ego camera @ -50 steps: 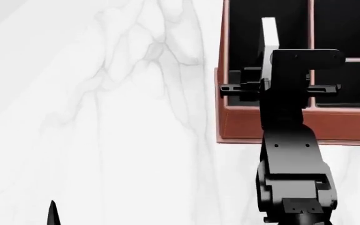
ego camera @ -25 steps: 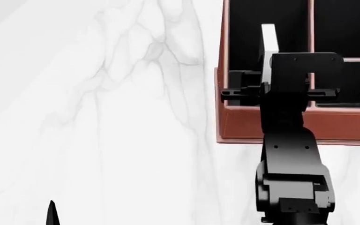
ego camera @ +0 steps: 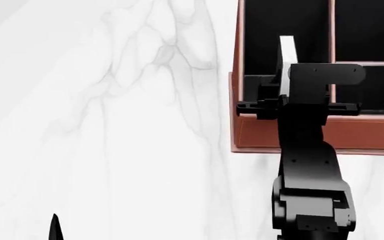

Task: Pick up the book and place it in the left compartment of the caddy.

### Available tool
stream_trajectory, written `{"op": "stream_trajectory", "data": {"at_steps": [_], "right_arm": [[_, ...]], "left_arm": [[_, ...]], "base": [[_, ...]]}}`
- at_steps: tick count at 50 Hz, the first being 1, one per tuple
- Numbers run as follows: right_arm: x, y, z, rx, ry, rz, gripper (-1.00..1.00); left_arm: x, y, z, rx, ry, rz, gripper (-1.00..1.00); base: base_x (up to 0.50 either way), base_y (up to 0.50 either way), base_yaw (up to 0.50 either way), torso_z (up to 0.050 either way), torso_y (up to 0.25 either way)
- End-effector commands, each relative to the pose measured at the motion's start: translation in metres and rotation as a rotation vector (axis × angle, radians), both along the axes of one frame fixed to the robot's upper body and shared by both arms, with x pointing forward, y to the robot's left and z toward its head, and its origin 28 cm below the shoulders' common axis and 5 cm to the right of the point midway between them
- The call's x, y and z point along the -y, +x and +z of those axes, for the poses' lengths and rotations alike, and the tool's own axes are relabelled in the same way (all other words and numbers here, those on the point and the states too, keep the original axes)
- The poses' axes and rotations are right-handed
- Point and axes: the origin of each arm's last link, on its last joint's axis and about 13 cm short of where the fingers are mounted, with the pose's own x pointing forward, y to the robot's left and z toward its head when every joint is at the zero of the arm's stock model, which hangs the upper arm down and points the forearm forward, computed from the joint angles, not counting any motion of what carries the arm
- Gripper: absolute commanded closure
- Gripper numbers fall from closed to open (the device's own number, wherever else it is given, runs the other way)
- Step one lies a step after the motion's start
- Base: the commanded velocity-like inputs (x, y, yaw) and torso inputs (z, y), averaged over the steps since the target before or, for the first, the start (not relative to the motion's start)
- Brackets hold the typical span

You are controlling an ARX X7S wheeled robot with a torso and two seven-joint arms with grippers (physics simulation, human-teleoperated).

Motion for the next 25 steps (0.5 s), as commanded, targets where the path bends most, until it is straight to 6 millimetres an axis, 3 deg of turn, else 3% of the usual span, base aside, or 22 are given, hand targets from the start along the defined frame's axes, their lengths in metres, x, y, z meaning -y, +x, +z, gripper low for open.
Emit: {"op": "stream_trajectory", "data": {"at_steps": [1, 2, 3, 18, 25], "right_arm": [[0.001, 0.001, 0.002, 0.003, 0.0, -0.016, 1.0], [0.001, 0.001, 0.002, 0.003, 0.001, -0.016, 1.0], [0.001, 0.001, 0.002, 0.002, 0.002, -0.02, -1.0], [0.001, 0.001, 0.006, 0.064, -0.007, -0.009, -1.0], [-0.002, 0.003, 0.015, 0.173, -0.069, -0.008, -1.0]], "left_arm": [[0.0, -0.001, 0.0, -0.001, -0.002, -0.001, -1.0], [0.0, -0.001, 0.0, -0.001, -0.002, -0.001, -1.0], [0.0, -0.001, 0.0, -0.001, -0.002, -0.001, -1.0], [0.0, -0.001, 0.0, -0.002, -0.004, -0.001, -1.0], [0.0, 0.0, 0.0, -0.002, -0.004, -0.001, -1.0]], "base": [[0.0, 0.0, 0.0, 0.0, 0.0], [0.0, 0.0, 0.0, 0.0, 0.01], [0.0, 0.0, 0.0, 0.0, 0.0], [0.0, 0.0, 0.0, 0.0, 0.0], [0.0, 0.0, 0.0, 0.0, 0.0]]}}
